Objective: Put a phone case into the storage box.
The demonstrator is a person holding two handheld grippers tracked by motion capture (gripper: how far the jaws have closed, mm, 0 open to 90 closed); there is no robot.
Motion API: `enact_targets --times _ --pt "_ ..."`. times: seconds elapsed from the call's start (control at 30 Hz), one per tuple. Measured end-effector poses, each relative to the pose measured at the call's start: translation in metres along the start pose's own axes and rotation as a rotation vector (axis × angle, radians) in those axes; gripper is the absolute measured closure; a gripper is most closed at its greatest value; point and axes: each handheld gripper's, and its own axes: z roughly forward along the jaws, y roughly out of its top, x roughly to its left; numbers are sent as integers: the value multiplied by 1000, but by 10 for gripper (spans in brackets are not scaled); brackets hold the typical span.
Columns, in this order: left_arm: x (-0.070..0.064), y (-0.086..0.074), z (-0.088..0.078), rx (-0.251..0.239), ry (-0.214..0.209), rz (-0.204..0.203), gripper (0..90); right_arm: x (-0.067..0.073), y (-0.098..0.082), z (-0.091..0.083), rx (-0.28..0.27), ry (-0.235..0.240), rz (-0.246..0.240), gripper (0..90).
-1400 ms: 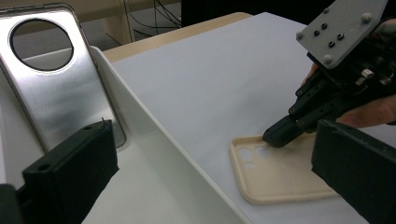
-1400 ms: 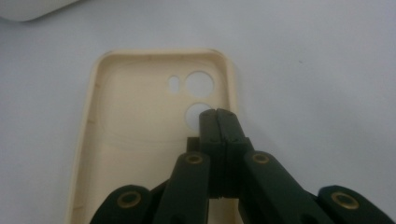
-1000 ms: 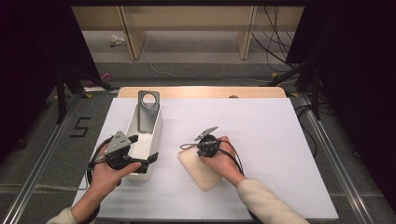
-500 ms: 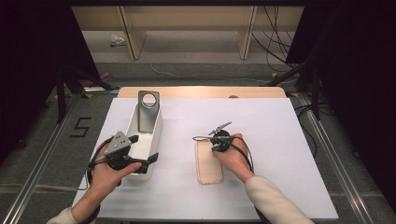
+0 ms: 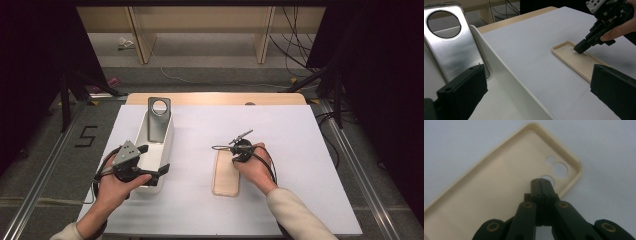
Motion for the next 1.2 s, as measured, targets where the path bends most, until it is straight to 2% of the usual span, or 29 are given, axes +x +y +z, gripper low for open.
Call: enact_targets --times 0.1,0.13,0.17,0.27,0.3,0.37,0.43,0.47,0.6,0.8,0.9,1.2 --pt "0 0 0 0 -1 -2 3 -1 0 -2 -24 21 -57 900" --pt "0 0 0 0 -1 -1 3 -2 1 -3 -32 27 -79 853" --pt "0 0 0 0 -2 -2 3 -2 2 -5 -37 36 -115 794" --pt "0 -1 0 4 -2 0 4 2 5 -15 -49 49 -275 653" --pt "0 -1 0 4 -2 -1 4 2 6 -18 -53 51 -303 616" --pt "0 -1 0 3 -1 -2 4 4 6 -25 -55 72 -341 500" --pt "0 0 0 3 -3 -1 4 6 6 -33 -57 73 -406 442" --pt "0 -1 0 4 -3 0 4 6 6 -36 -60 69 -420 408" --pt "0 -1 0 -3 -6 -5 4 7 4 -43 -7 92 -490 294" --pt "0 -1 0 -3 -9 -9 4 13 -1 -44 72 132 -575 259" --pt "0 -1 -1 -5 -7 -11 4 18 -2 -45 95 130 -602 258" --pt "0 -2 -1 -3 -9 -11 4 42 -4 -45 175 157 -711 279"
